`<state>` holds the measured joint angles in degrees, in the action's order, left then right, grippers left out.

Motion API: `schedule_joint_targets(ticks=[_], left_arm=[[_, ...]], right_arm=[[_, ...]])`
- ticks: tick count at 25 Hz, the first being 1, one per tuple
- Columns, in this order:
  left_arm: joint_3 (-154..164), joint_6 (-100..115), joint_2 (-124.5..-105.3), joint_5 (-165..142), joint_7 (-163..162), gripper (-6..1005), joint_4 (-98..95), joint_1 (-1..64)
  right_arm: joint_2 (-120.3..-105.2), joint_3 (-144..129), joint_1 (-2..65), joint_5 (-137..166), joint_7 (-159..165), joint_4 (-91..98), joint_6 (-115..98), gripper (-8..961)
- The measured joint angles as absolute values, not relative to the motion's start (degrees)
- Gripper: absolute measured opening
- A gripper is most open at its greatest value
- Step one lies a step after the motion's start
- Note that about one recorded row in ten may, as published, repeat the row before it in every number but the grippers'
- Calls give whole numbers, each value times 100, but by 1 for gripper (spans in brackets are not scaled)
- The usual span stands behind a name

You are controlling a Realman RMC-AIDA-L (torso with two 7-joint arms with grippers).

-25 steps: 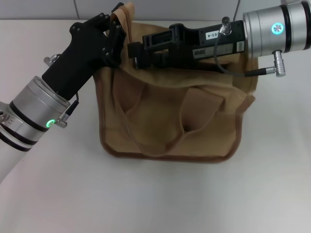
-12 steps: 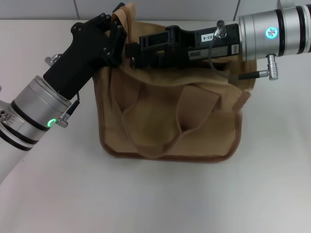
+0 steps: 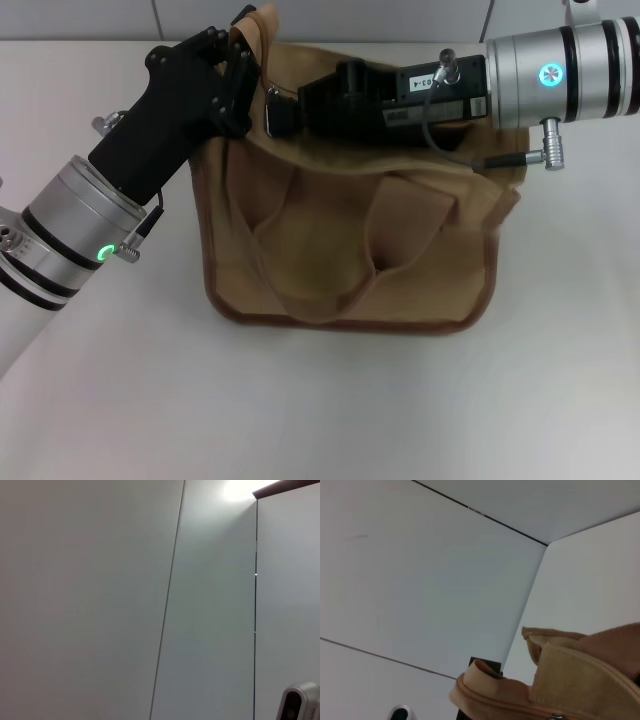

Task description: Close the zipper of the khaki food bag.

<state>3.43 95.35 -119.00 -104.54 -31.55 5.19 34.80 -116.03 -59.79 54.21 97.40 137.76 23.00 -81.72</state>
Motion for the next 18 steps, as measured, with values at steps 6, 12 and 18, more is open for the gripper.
schedule_joint_targets(ticks=[6,12,18], left_arm=[[343,9536,-11900,-10459,-3155,22,518,3480],[343,9484,-11900,-10459,-3155,22,518,3480],[343,9481,-11900,-10457,-3155,22,518,3480]], right_arm=[[-11611,-5918,5336,9605,13691,2317,-8146,-3],[-11610,-5880,5218,9360,13638,2322,-8177,-2],[-11588,-5909,5206,9371,13636,2281,-8205,5]])
